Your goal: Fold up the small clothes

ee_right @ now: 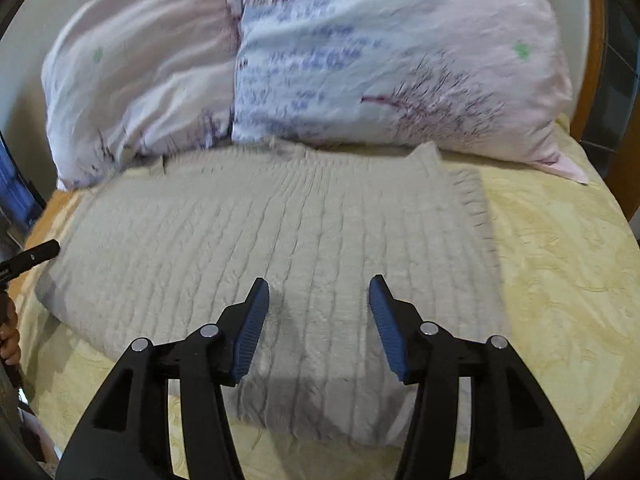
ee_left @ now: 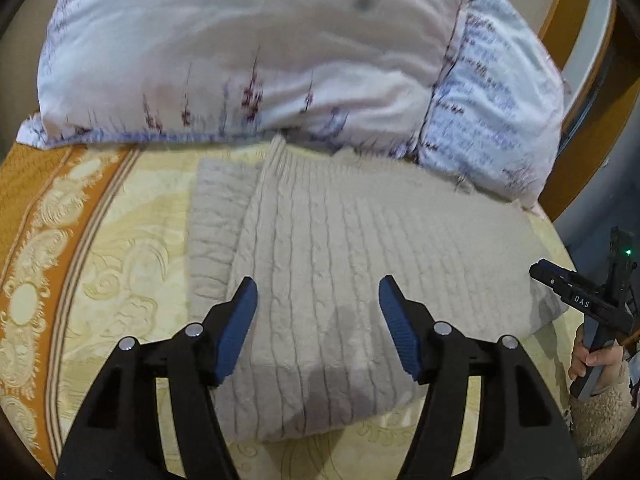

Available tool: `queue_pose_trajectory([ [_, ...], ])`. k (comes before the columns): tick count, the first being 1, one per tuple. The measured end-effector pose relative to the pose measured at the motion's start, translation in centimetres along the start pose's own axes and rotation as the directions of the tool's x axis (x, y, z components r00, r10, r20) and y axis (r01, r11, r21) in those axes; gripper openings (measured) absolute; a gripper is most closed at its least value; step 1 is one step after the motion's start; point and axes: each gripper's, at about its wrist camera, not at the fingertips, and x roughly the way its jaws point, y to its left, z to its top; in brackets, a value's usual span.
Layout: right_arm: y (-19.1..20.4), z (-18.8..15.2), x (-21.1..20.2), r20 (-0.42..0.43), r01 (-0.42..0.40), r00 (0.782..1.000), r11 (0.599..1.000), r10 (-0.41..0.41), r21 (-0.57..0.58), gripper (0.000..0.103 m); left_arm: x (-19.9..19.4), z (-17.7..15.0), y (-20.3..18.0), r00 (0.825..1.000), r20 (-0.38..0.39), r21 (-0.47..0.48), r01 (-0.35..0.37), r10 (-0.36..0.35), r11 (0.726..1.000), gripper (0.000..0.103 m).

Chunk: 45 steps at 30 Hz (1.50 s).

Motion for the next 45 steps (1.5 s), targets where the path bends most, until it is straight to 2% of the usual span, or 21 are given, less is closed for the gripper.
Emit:
queue_pose_trajectory([
  [1, 0.1, -0.1, 0.5, -0.007, 0.017, 1.0, 1.0, -0.017, -0.012, 0.062, 0.4, -0.1, 0.1, 1.0, -0.011, -0.002, -0.006, 0.006, 1.0, 0.063],
  [4, 0.1, -0.3, 0.6, -0.013, 0.021, 1.0, 1.0, -0.021, -0.017, 0.062, 0.4, -0.6, 0.1, 1.0, -0.013, 0.029, -0.021, 0.021, 0.999, 0.063],
  [6, -0.3, -0.2, 0.4, -0.02, 0.011, 1.0, 1.0, -0.01, 0.012, 0.062, -0.2, -0.5, 0.4, 1.0, -0.008, 0.014, 0.003, -0.003, 1.0, 0.063],
  [9, -0.4, 0.0, -0.1, -0.004, -0.002, 1.0, 1.0, 0.002, 0.026, 0.062, -1.4, 0.4, 2.7, 0.997, 0.039, -0.1, 0.07, -0.067, 0.992, 0.067],
  [12, -0.1, -0.1, 0.3, -0.012, 0.006, 1.0, 1.0, -0.006, 0.021, 0.064, -1.2, 1.6, 5.6, 0.996, 0.051, -0.228, 0.078, -0.068, 0.971, 0.067],
  [14, -0.1, -0.1, 0.4, -0.01, 0.007, 1.0, 1.0, -0.007, 0.021, 0.064, -0.4, 2.2, 7.6, 0.997, 0.034, -0.308, 0.079, -0.072, 0.948, 0.065],
  [16, -0.2, 0.0, 0.4, -0.014, 0.001, 1.0, 1.0, -0.001, 0.027, 0.064, 0.6, 2.5, 9.2, 0.993, 0.02, -0.39, 0.113, -0.115, 0.914, 0.065],
  [18, -0.2, 0.1, 0.5, -0.016, -0.003, 1.0, 1.0, 0.003, 0.027, 0.064, 1.4, 2.7, 9.9, 0.991, 0.013, -0.428, 0.128, -0.136, 0.895, 0.065],
  [25, -0.1, 0.0, 0.5, -0.014, -0.001, 1.0, 1.0, 0.001, 0.019, 0.065, 3.2, 3.1, 9.7, 0.987, -0.018, -0.444, 0.134, -0.158, 0.886, 0.065],
  [34, -0.1, -0.2, 0.5, -0.009, -0.011, 1.0, 0.999, 0.011, 0.034, 0.067, 3.9, 3.6, 8.9, 0.984, -0.014, -0.436, 0.153, -0.177, 0.887, 0.065],
  [39, -0.1, -0.4, 0.4, -0.006, -0.015, 1.0, 0.999, 0.015, 0.038, 0.067, 4.3, 3.4, 8.5, 0.978, -0.012, -0.462, 0.181, -0.21, 0.868, 0.055],
  [45, 0.0, -0.4, 0.4, -0.007, -0.022, 1.0, 0.999, 0.022, 0.041, 0.067, 4.5, 3.2, 7.2, 0.986, -0.03, -0.452, 0.135, -0.166, 0.882, 0.042],
])
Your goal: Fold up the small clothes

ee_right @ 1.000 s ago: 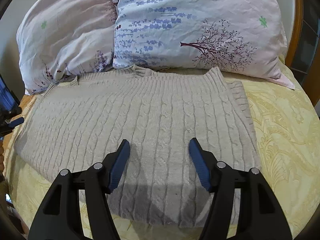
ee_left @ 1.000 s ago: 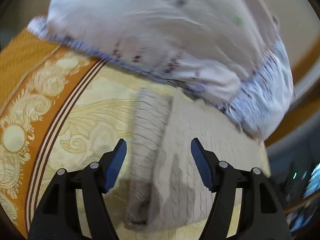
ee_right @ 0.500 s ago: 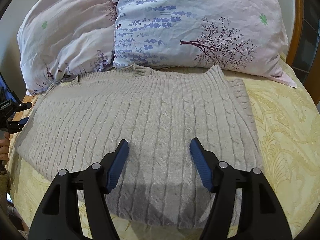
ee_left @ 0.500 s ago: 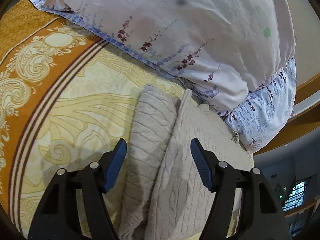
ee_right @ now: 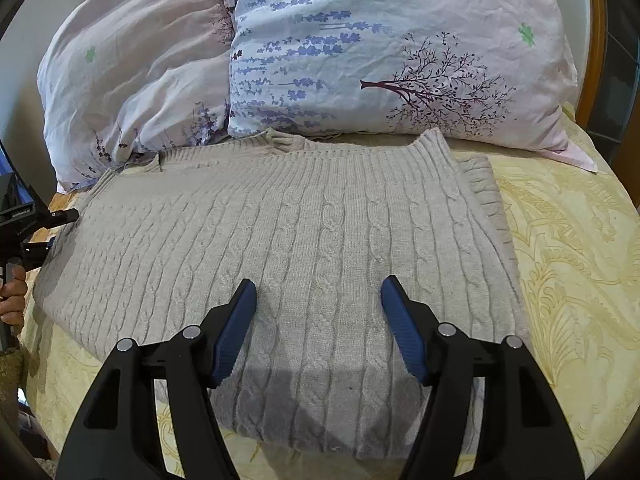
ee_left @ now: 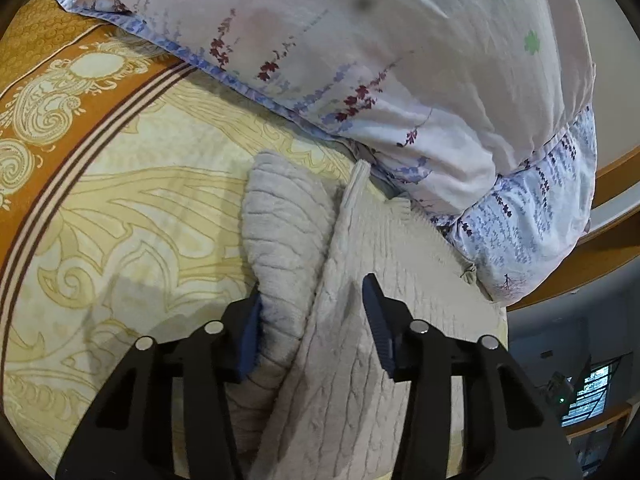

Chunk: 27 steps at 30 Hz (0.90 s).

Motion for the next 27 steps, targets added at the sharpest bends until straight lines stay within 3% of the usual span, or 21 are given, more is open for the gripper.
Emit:
queue_pose_trajectory([
  [2, 0.0, 0.0, -0.1, 0.0, -0.001, 1.0, 1.0, 0.001, 0.001, 0.067, 0.3, -0.2, -0.4, 1.0, -0.007, -0.001, -0.01, 0.01, 1.0, 0.029],
  [5, -0.1, 0.0, -0.4, 0.005, -0.009, 1.0, 1.0, 0.009, 0.008, 0.067, -0.1, -0.6, -1.3, 1.0, 0.011, 0.02, -0.015, 0.015, 1.0, 0.024],
  [10, -0.9, 0.1, -1.7, 0.033, -0.043, 0.999, 0.998, 0.041, 0.047, 0.067, -1.5, -0.6, -3.7, 0.996, 0.042, 0.008, 0.074, -0.074, 0.997, 0.02],
  [17, -2.6, -0.2, -3.2, 0.075, -0.045, 0.996, 0.996, 0.039, 0.083, 0.067, -2.3, -0.6, -9.2, 0.978, 0.07, 0.019, 0.196, -0.197, 0.98, 0.018],
  [24, -4.0, -0.6, -4.3, 0.098, -0.053, 0.994, 0.994, 0.043, 0.097, 0.067, -0.2, -2.1, -16.1, 0.96, 0.02, 0.081, 0.277, -0.28, 0.957, 0.016],
  [27, -4.4, -0.7, -4.8, 0.114, -0.058, 0.992, 0.993, 0.046, 0.105, 0.067, 1.9, -3.1, -18.9, 0.944, -0.011, 0.067, 0.331, -0.331, 0.941, 0.016],
])
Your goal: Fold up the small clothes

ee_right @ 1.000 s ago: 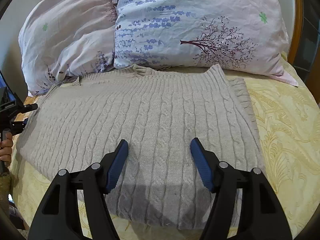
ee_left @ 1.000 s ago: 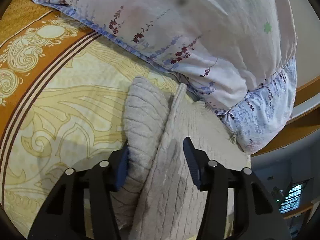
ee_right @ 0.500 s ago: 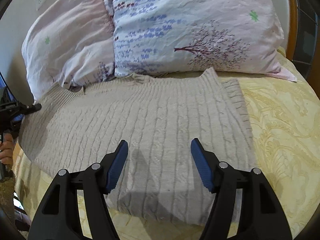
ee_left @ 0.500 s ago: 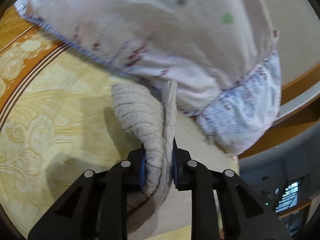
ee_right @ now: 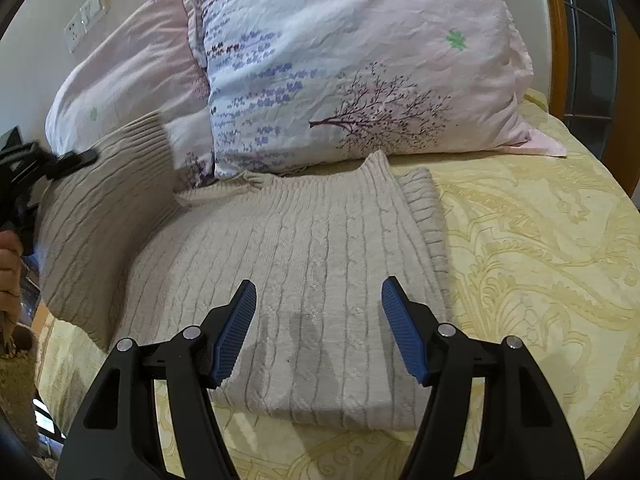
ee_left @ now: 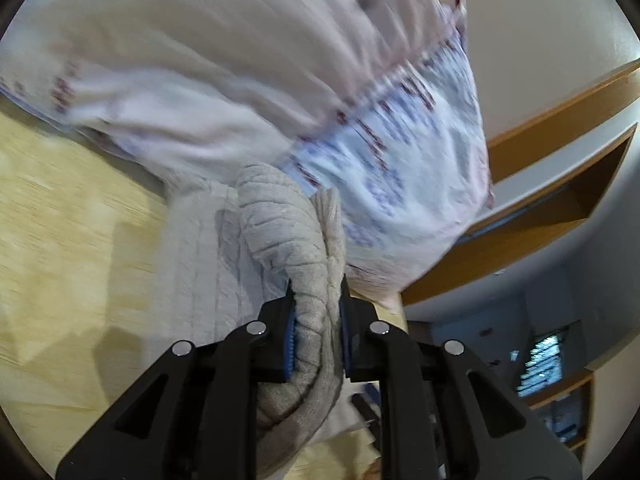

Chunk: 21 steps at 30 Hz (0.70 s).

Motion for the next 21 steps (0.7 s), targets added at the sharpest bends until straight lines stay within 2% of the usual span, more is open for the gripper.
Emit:
queue_pose_trajectory([
  [5, -0.8, -0.1, -0.7, 0.013, 0.004, 1.0, 1.0, -0.004, 0.009, 0.067, 7.1, -3.0, -2.9, 0.995, -0.085, 0.004, 0.048, -0.047, 0.999, 0.016],
  [9, -1.8, -0.4, -0.9, 0.008, 0.015, 1.0, 0.999, -0.016, 0.032, 0.067, 12.1, -5.9, -3.4, 0.981, -0.189, -0.002, 0.031, -0.031, 1.0, 0.016],
  [12, -2.6, -0.3, -1.4, 0.007, 0.018, 1.0, 0.999, -0.019, 0.046, 0.067, 14.3, -7.3, -3.7, 0.974, -0.227, 0.021, 0.012, -0.007, 1.0, 0.018],
  [13, -2.8, -0.2, -1.4, 0.008, 0.018, 1.0, 0.998, -0.019, 0.052, 0.067, 14.7, -7.4, -3.8, 0.973, -0.231, 0.025, 0.012, -0.006, 1.0, 0.02],
  [15, -3.2, 0.0, -1.7, 0.012, 0.011, 1.0, 0.998, -0.012, 0.069, 0.067, 15.0, -7.3, -4.1, 0.968, -0.247, 0.017, 0.053, -0.047, 0.998, 0.027],
  [18, -3.7, 0.6, -2.2, 0.022, -0.03, 0.999, 0.994, 0.027, 0.101, 0.067, 13.7, -6.7, -4.8, 0.954, -0.264, 0.018, 0.156, -0.145, 0.988, 0.036],
  [19, -4.0, 0.9, -2.4, 0.023, -0.063, 0.998, 0.991, 0.06, 0.12, 0.067, 12.3, -6.3, -5.1, 0.955, -0.253, 0.052, 0.175, -0.156, 0.983, 0.043],
  [20, -4.2, 1.1, -2.5, 0.022, -0.092, 0.996, 0.986, 0.089, 0.136, 0.067, 11.2, -6.1, -5.2, 0.961, -0.234, 0.081, 0.17, -0.147, 0.982, 0.052],
  [21, -4.3, 1.3, -2.4, 0.018, -0.13, 0.992, 0.979, 0.129, 0.155, 0.067, 9.9, -5.8, -5.2, 0.971, -0.203, 0.115, 0.15, -0.125, 0.982, 0.056],
])
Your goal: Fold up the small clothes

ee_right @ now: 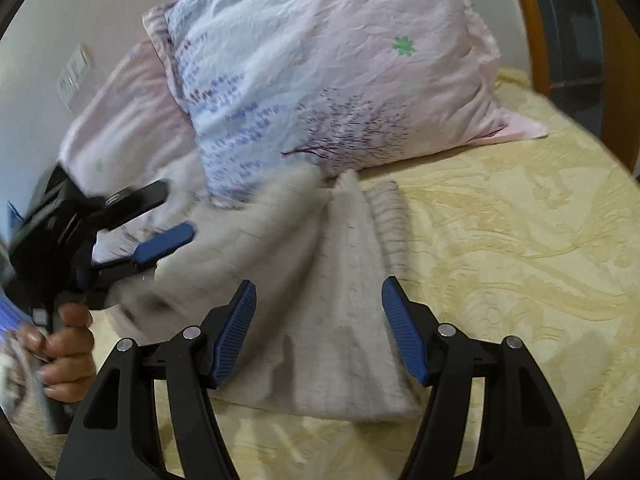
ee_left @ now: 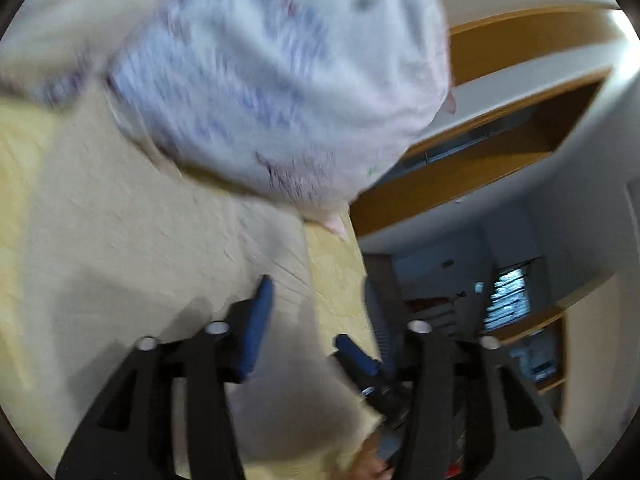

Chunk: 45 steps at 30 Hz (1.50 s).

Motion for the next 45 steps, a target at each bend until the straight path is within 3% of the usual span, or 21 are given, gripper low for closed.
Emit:
queue_pose_trajectory([
  [3, -0.8, 1.1, 0.7, -0.047, -0.131, 0.99, 0.987, 0.136, 0.098, 0.067, -3.6, 0.6, 0.8, 0.991, 0.063, 0.036, -0.123, 0.12, 0.992, 0.067],
  [6, -1.8, 1.9, 2.5, -0.108, -0.227, 0.961, 0.95, 0.254, 0.217, 0.067, -5.5, 1.0, 3.0, 0.963, 0.078, 0.034, -0.26, 0.257, 0.965, 0.071],
  [9, -2.4, 2.3, 4.4, -0.167, -0.186, 0.957, 0.943, 0.238, 0.275, 0.066, -5.6, 0.7, 5.2, 0.952, 0.043, -0.009, -0.304, 0.304, 0.953, 0.072],
  [13, -3.0, 2.2, 6.5, -0.213, -0.2, 0.935, 0.917, 0.284, 0.346, 0.059, -3.7, 0.3, 6.6, 0.941, -0.019, -0.017, -0.338, 0.338, 0.941, 0.072],
  [20, -2.8, 3.0, 8.6, -0.181, -0.179, 0.951, 0.925, 0.249, 0.335, 0.041, -2.2, -0.4, 7.1, 0.94, -0.064, -0.002, -0.335, 0.334, 0.942, 0.073],
  [22, -3.1, 3.3, 9.0, -0.164, -0.175, 0.957, 0.927, 0.24, 0.332, 0.019, -1.7, -0.4, 7.2, 0.939, -0.074, -0.008, -0.338, 0.336, 0.941, 0.074],
  [24, -2.8, 3.6, 8.5, -0.123, -0.189, 0.964, 0.935, 0.234, 0.299, 0.017, -1.6, -0.6, 7.2, 0.942, -0.08, -0.013, -0.329, 0.327, 0.944, 0.076],
  [28, -0.2, 4.9, 5.1, -0.009, -0.169, 0.985, 0.98, 0.171, 0.107, 0.014, -2.0, -0.6, 7.2, 0.946, -0.072, -0.015, -0.318, 0.316, 0.948, 0.077],
  [33, 1.0, 5.5, 2.1, 0.102, -0.086, 0.991, 0.995, 0.09, -0.044, 0.014, -1.7, -1.1, 6.6, 0.948, -0.075, 0.005, -0.309, 0.309, 0.951, 0.077],
  [37, -1.2, 5.1, 3.8, 0.042, 0.009, 0.999, 1.0, -0.009, -0.004, 0.014, -1.0, -1.9, 6.2, 0.946, -0.095, 0.031, -0.309, 0.311, 0.95, 0.077],
  [40, -3.3, 5.0, 4.5, 0.027, 0.001, 1.0, 0.998, -0.003, 0.065, 0.012, -0.8, -2.4, 6.1, 0.945, -0.107, 0.044, -0.306, 0.309, 0.951, 0.077],
  [43, -4.7, 4.7, 5.8, -0.029, 0.045, 0.999, 0.994, -0.042, 0.104, 0.011, -0.8, -2.7, 6.0, 0.943, -0.116, 0.053, -0.309, 0.313, 0.95, 0.077],
  [45, -5.3, 4.3, 6.2, -0.06, 0.028, 0.998, 0.99, -0.02, 0.14, 0.013, -1.0, -3.0, 6.0, 0.944, -0.119, 0.057, -0.303, 0.308, 0.951, 0.077],
])
